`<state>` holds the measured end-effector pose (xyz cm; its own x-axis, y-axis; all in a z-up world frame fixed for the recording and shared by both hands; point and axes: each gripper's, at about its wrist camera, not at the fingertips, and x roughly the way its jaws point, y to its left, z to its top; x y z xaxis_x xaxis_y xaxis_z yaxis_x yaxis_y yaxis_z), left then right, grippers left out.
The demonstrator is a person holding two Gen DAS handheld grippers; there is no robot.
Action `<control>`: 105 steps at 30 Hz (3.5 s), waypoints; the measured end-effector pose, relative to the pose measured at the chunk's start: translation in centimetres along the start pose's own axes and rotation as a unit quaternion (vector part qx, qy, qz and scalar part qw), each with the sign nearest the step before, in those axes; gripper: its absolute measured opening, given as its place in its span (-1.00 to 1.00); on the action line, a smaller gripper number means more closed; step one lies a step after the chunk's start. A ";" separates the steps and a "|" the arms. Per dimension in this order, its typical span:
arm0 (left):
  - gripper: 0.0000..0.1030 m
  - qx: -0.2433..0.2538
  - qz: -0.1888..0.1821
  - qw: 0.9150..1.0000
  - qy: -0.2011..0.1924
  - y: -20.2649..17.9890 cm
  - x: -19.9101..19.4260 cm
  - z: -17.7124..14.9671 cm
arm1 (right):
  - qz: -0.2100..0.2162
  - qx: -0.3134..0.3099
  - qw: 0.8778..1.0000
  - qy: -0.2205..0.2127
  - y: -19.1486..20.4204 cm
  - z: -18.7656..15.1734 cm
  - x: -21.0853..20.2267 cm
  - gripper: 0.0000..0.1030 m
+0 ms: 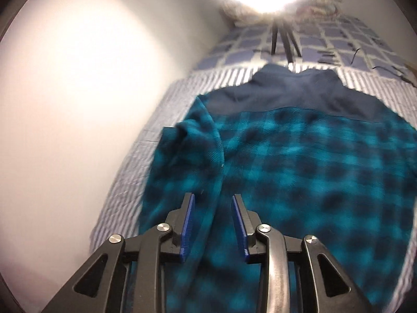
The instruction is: Fold large clothes
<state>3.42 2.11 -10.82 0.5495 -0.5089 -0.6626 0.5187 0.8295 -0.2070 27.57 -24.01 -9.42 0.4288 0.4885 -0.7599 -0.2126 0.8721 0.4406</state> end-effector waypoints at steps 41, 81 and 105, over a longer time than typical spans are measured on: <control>-0.93 -0.290 -0.004 0.953 0.090 15.7 11.7 3.9 | 0.078 0.005 0.983 0.166 4.8 -20.6 8.0 -0.48; -0.91 -0.249 0.053 0.958 0.129 14.0 7.2 -3.6 | 0.050 -0.161 0.974 0.155 13.5 -22.2 9.0 -0.56; -0.84 -0.377 -0.010 0.922 0.085 16.1 8.7 -4.4 | 0.028 -0.105 0.992 0.069 11.7 -15.1 11.3 -0.33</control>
<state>13.67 12.02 -23.07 0.4007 -0.5351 -0.7438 -0.1117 0.7772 -0.6193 16.68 -7.83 -20.05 0.2895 0.5229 -0.8017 -0.4173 0.8227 0.3859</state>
